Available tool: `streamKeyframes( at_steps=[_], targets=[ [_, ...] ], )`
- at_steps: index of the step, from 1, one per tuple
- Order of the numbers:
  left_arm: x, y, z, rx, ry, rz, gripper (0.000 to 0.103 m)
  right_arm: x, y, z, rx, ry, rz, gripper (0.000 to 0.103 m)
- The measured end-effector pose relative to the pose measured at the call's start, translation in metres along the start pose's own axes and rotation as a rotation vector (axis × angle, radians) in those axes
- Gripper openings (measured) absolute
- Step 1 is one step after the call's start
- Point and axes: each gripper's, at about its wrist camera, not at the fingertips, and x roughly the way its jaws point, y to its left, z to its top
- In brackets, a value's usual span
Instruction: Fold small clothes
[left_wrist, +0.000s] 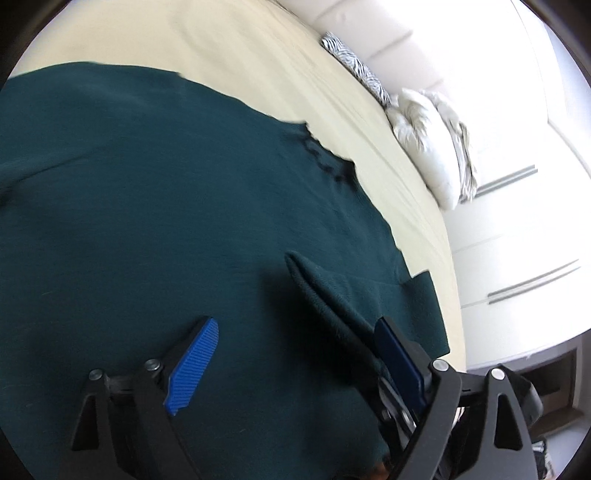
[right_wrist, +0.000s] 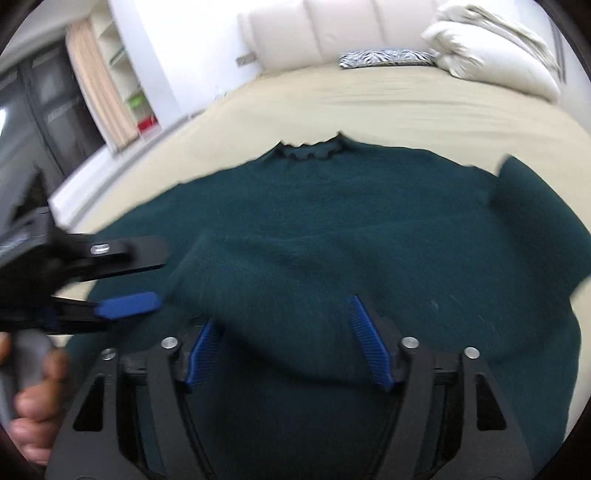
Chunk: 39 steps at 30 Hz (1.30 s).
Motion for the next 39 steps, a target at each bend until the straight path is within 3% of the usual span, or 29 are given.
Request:
streamKeyframes(
  at_steps=[2,6,8,10,12,13,15,18,22,29,30,34,39],
  targets=[
    [0.008,-0.010,0.003,0.012,0.020,0.004,0.088,-0.014,0.003,-0.020,0.037,0.007,0.019,0.069],
    [0.021,-0.016,0.003,0.016,0.043,0.038,0.088,-0.030,-0.043,-0.030,0.181,0.015,0.088,0.069],
    [0.029,-0.019,0.000,0.034,0.041,0.084,0.079,-0.035,-0.065,-0.038,0.272,0.010,0.120,0.069],
    [0.037,-0.024,0.002,0.057,0.050,0.128,0.038,-0.041,-0.089,-0.051,0.379,-0.009,0.160,0.069],
    [0.041,-0.023,0.006,0.058,0.071,0.141,0.013,-0.044,-0.109,-0.061,0.484,-0.040,0.191,0.069],
    [0.038,-0.023,0.010,0.065,0.070,0.136,0.009,-0.045,-0.122,-0.064,0.539,-0.052,0.202,0.069],
    [0.026,-0.024,0.019,0.076,0.044,0.102,0.008,-0.038,-0.153,-0.059,0.656,-0.070,0.248,0.069],
    [-0.001,-0.028,0.042,0.097,-0.071,0.082,0.008,-0.027,-0.184,-0.056,0.791,-0.091,0.304,0.069],
    [-0.021,-0.022,0.071,0.140,-0.185,0.128,0.008,-0.007,-0.208,-0.033,0.851,-0.119,0.297,0.069],
    [0.017,0.019,0.068,0.122,-0.097,0.193,0.009,0.027,-0.261,-0.004,1.009,-0.205,0.335,0.065],
    [0.020,0.023,0.066,0.114,-0.097,0.190,0.009,0.032,-0.266,-0.002,1.016,-0.216,0.339,0.063],
    [0.021,0.029,0.065,0.090,-0.101,0.156,0.011,0.041,-0.280,-0.012,1.048,-0.234,0.334,0.040],
    [0.017,0.032,0.063,0.096,-0.099,0.152,0.014,0.049,-0.298,-0.021,1.051,-0.242,0.309,0.038]
  ],
)
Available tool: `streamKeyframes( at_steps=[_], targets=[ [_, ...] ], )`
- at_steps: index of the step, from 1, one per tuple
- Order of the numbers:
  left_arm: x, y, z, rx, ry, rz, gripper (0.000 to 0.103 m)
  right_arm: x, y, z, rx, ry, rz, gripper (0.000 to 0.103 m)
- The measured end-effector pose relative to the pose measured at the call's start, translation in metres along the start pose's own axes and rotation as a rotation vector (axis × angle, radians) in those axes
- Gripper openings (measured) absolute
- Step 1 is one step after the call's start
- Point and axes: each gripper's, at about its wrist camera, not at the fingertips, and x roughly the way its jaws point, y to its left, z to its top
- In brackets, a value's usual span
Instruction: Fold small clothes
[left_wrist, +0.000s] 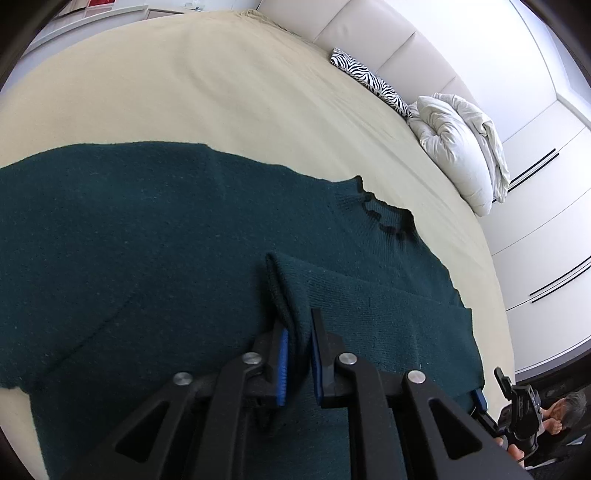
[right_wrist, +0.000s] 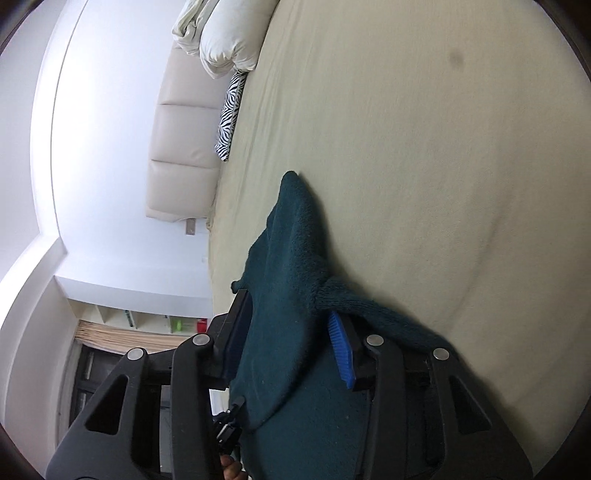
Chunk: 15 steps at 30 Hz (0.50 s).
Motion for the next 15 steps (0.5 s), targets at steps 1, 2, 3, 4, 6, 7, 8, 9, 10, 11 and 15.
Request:
streamKeyframes(
  at_steps=[1,2,3,4,6,7,8,9,10,11,15],
  targets=[
    [-0.004,0.000,0.000,0.006,-0.005,0.012,0.017,-0.019,0.000,-0.011,0.002,-0.001,-0.012,0.041],
    [-0.008,0.000,-0.001,0.013,-0.012,0.027,0.019,-0.027,0.004,-0.014,0.003,-0.002,-0.034,0.042],
    [-0.013,-0.002,-0.001,0.027,-0.025,0.062,0.023,-0.032,0.011,-0.017,-0.012,-0.006,-0.078,0.044],
    [-0.020,-0.004,-0.002,0.036,-0.048,0.102,0.029,-0.038,0.023,-0.018,-0.042,-0.022,-0.126,0.048],
    [-0.040,-0.009,-0.004,0.061,-0.127,0.170,0.042,-0.056,0.045,-0.020,-0.119,-0.053,-0.138,0.052],
    [-0.048,-0.014,-0.006,0.076,-0.167,0.197,0.046,-0.076,0.059,-0.028,-0.146,-0.055,-0.128,0.056],
    [-0.053,-0.019,-0.007,0.094,-0.199,0.200,0.046,-0.072,0.072,-0.023,-0.178,-0.055,-0.123,0.058],
    [-0.053,-0.025,-0.009,0.119,-0.214,0.188,0.046,-0.061,0.087,-0.015,-0.226,-0.057,-0.112,0.060],
    [-0.047,-0.033,-0.010,0.160,-0.212,0.174,0.046,-0.053,0.099,-0.010,-0.255,-0.052,-0.102,0.063],
    [-0.041,-0.035,-0.010,0.180,-0.201,0.174,0.046,-0.039,0.110,-0.004,-0.286,-0.037,-0.091,0.063],
    [0.007,-0.025,-0.012,0.198,-0.092,0.224,0.047,0.016,0.116,0.008,-0.321,0.075,-0.043,0.063]
  ],
)
